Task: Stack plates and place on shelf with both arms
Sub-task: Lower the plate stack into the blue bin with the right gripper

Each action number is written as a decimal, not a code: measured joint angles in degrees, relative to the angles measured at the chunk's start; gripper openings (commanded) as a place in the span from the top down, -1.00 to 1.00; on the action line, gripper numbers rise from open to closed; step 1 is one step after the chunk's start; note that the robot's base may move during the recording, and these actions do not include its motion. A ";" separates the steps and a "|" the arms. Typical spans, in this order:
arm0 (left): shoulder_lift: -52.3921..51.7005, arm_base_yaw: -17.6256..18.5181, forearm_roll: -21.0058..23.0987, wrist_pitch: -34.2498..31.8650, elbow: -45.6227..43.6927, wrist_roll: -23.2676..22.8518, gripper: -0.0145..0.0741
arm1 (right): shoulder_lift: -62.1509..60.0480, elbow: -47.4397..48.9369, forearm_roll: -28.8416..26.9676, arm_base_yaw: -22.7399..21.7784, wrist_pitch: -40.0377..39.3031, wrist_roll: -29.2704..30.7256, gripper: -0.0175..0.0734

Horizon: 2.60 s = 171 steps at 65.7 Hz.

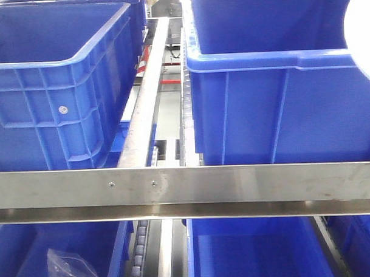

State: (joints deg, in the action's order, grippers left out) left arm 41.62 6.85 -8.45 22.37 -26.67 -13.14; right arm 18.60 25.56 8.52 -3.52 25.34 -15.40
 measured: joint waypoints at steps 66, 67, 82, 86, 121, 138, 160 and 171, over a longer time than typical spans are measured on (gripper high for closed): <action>0.00 0.00 0.00 0.00 0.00 0.00 0.49 | 8.17 2.44 -0.43 0.00 -10.99 0.00 0.49; 0.00 0.00 0.00 0.00 0.00 0.00 0.49 | 9.05 2.91 -0.43 0.00 -11.34 0.00 0.49; 0.00 0.00 0.00 0.00 0.00 0.00 0.49 | 27.47 14.55 -0.57 0.00 -18.80 0.00 0.49; 0.00 0.00 0.00 0.00 0.00 0.00 0.49 | 32.95 18.21 -0.57 0.00 -21.04 0.00 0.49; 0.00 0.00 0.00 0.00 0.00 0.00 0.49 | 54.98 33.90 -0.84 4.06 -19.91 0.00 -0.68; 0.00 0.00 0.00 0.00 0.00 0.00 0.49 | 40.92 22.93 -0.98 4.04 -16.07 0.00 -0.34; 0.00 0.00 0.00 0.00 0.00 0.00 0.49 | 13.60 -2.77 -1.03 4.04 -18.77 0.00 0.51; 0.00 0.00 0.00 0.00 0.00 0.00 0.49 | 7.78 -8.30 -1.03 4.04 -18.85 -0.10 0.51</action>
State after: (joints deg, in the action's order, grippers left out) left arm 41.62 6.85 -8.45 22.37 -26.67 -13.14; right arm 26.37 17.26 7.49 0.52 6.49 -15.51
